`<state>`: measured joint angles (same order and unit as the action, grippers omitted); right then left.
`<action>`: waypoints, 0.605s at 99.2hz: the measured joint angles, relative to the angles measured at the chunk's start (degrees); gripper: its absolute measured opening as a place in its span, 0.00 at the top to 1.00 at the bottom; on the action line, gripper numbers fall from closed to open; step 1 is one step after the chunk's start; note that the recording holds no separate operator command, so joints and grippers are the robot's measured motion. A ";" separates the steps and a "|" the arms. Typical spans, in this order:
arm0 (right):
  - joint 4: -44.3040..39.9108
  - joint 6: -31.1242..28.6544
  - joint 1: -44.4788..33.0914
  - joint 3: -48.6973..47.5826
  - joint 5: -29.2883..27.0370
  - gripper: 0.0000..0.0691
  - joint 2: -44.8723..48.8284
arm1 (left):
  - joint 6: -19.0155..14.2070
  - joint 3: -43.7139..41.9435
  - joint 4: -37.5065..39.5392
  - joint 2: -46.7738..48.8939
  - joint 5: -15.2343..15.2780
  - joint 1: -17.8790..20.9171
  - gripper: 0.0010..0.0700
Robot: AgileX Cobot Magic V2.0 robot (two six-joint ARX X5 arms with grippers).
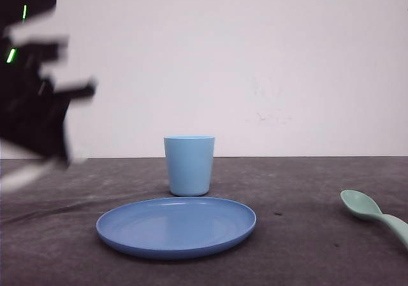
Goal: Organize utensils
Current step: 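Lift the white fork with the left gripper and lower it into the cup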
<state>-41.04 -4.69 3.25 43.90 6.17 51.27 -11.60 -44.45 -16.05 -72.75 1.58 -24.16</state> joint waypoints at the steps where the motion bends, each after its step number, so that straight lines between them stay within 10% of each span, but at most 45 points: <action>1: 0.02 -0.02 0.00 0.00 0.00 0.02 0.00 | 0.00 -0.39 0.39 0.31 -0.22 0.00 0.92; 36: 0.02 0.02 0.00 0.00 0.00 0.02 -0.02 | 0.33 -3.17 27.15 3.02 -10.91 -2.23 0.92; 60: 0.02 0.02 0.00 0.00 0.00 0.02 0.00 | 1.29 -3.17 42.53 -4.09 -12.28 -4.15 0.92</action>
<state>-41.01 -4.67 3.25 43.90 6.17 51.27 -10.31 -47.62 26.48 -76.84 -10.70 -28.32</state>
